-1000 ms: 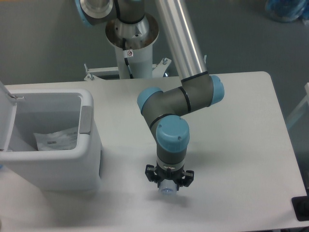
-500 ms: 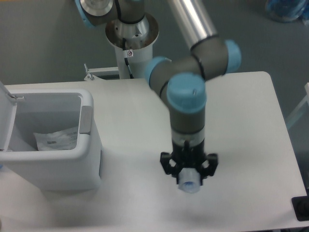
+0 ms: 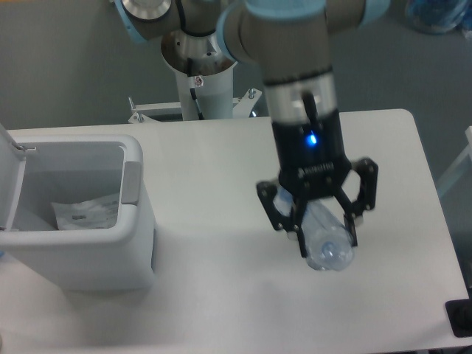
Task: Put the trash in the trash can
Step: 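Lift the bottle and carry it over the white bin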
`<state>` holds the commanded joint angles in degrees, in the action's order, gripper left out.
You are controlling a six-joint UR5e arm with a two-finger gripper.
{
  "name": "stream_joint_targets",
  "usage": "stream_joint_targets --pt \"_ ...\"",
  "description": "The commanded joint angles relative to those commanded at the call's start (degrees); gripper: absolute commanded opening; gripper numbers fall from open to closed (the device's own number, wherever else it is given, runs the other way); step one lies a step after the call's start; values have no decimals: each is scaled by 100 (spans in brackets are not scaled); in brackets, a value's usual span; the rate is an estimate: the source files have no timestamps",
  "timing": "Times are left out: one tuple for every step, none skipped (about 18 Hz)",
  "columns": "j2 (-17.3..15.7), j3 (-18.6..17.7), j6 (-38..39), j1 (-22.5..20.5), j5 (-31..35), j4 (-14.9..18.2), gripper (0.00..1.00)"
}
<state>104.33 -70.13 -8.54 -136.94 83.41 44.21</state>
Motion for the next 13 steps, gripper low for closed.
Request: stream_joint_targets --pt "-62 0 97 36 0 0 63" --pt "-132 0 159 132 0 0 63" --pt "-185 -9 195 254 0 0 63" --pt "-211 0 204 360 0 0 63" --pt "-229 -9 256 448 0 9 64" --pt "-247 -18 370 527 0 0 64" --pt "-247 8 466 589 0 0 64" --pt "-229 17 493 703 0 0 64" --pt "-220 0 502 861 0 0 64" --pt "-220 -26 511 993 0 0 64" --pt "-229 -44 511 1124 0 0 64" --pt "-238 -53 520 1230 9 9 64" --pt "-255 -70 520 1327 9 9 64"
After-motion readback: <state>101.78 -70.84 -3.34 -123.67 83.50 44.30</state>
